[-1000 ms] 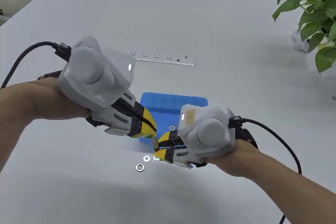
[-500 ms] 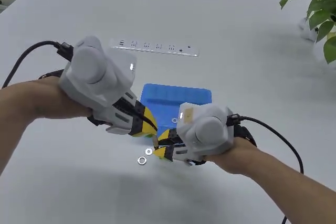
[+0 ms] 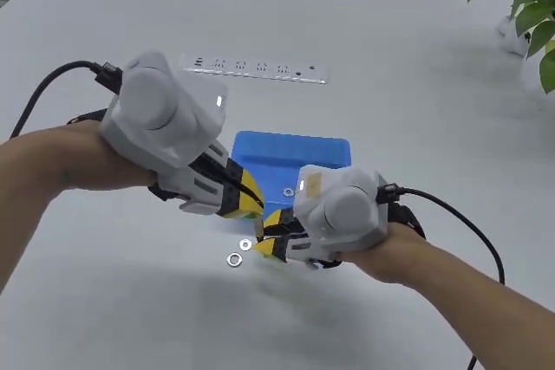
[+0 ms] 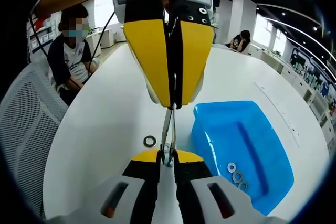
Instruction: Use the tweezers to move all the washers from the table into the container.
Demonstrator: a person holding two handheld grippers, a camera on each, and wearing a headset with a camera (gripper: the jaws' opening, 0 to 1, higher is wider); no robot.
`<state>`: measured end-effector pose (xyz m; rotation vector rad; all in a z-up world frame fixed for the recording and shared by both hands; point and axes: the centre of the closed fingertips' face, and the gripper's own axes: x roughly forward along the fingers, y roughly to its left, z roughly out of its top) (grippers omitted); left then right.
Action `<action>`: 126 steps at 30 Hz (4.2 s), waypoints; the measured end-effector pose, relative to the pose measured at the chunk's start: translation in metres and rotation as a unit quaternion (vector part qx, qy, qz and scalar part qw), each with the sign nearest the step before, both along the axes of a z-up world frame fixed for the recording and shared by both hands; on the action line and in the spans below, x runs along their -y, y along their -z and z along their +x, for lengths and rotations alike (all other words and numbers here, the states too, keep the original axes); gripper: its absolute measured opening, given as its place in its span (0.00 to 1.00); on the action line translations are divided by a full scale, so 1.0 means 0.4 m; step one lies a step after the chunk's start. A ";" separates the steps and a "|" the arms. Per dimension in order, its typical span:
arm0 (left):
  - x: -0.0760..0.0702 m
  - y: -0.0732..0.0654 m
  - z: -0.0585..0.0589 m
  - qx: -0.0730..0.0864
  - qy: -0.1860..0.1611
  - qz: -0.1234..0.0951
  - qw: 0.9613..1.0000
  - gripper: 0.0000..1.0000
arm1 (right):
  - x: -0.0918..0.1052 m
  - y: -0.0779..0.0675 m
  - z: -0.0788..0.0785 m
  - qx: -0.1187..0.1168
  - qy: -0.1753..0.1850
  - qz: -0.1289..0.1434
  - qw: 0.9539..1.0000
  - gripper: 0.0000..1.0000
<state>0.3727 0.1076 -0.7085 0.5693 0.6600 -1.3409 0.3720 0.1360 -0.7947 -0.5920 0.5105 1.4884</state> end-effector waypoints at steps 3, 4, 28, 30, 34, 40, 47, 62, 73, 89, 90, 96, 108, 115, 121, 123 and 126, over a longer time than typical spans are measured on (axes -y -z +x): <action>0.000 0.001 0.000 -0.001 -0.001 0.000 1.000 0.05 | 0.000 0.000 0.000 -0.005 0.003 -0.002 1.000 0.10; -0.001 0.001 0.000 -0.001 0.000 0.000 1.000 0.05 | 0.000 0.000 0.000 -0.006 0.003 -0.002 1.000 0.10; 0.001 -0.040 -0.022 0.005 0.003 -0.004 1.000 0.05 | 0.003 -0.041 -0.013 0.008 -0.005 -0.006 1.000 0.09; 0.000 -0.046 -0.023 0.005 0.001 -0.006 1.000 0.05 | 0.003 -0.047 -0.014 0.010 -0.006 -0.007 1.000 0.09; 0.001 -0.061 -0.026 0.009 0.000 -0.008 1.000 0.05 | 0.004 -0.062 -0.019 0.005 -0.009 -0.004 1.000 0.10; 0.007 -0.093 -0.029 0.017 0.001 -0.008 1.000 0.05 | 0.008 -0.095 -0.018 0.017 -0.011 -0.004 1.000 0.10; 0.017 -0.135 -0.031 0.035 0.006 -0.010 0.999 0.05 | 0.013 -0.137 -0.009 0.035 -0.010 -0.001 0.999 0.10; 0.026 -0.204 -0.006 0.064 0.018 -0.006 0.998 0.05 | 0.014 -0.209 0.029 0.071 -0.009 0.004 0.997 0.10; 0.028 -0.227 0.048 0.086 0.018 -0.005 0.996 0.05 | 0.016 -0.236 0.092 0.092 -0.008 0.004 0.996 0.09; 0.005 -0.187 0.116 0.086 0.008 0.003 0.996 0.05 | -0.003 -0.194 0.159 0.089 -0.009 0.002 0.996 0.10; 0.002 -0.181 0.121 0.084 0.007 0.003 0.996 0.05 | -0.006 -0.188 0.164 0.087 -0.009 0.002 0.996 0.10; -0.013 -0.149 0.140 0.072 0.004 0.008 0.997 0.05 | -0.020 -0.158 0.175 0.077 -0.011 0.001 0.997 0.10; -0.025 -0.093 0.173 0.054 0.001 0.015 0.998 0.05 | -0.032 -0.098 0.200 0.051 -0.010 -0.003 0.999 0.10; -0.026 -0.069 0.179 0.045 0.002 0.017 0.999 0.05 | -0.033 -0.073 0.203 0.040 -0.008 -0.004 0.999 0.10; -0.024 -0.054 0.183 0.041 0.002 0.016 0.999 0.05 | -0.032 -0.058 0.205 0.032 -0.007 -0.006 0.999 0.10; -0.023 -0.049 0.185 0.040 0.002 0.016 0.999 0.05 | -0.032 -0.054 0.206 0.030 -0.005 -0.006 1.000 0.10; -0.023 -0.043 0.185 0.039 0.003 0.017 0.999 0.05 | -0.030 -0.047 0.206 0.028 -0.005 -0.009 1.000 0.10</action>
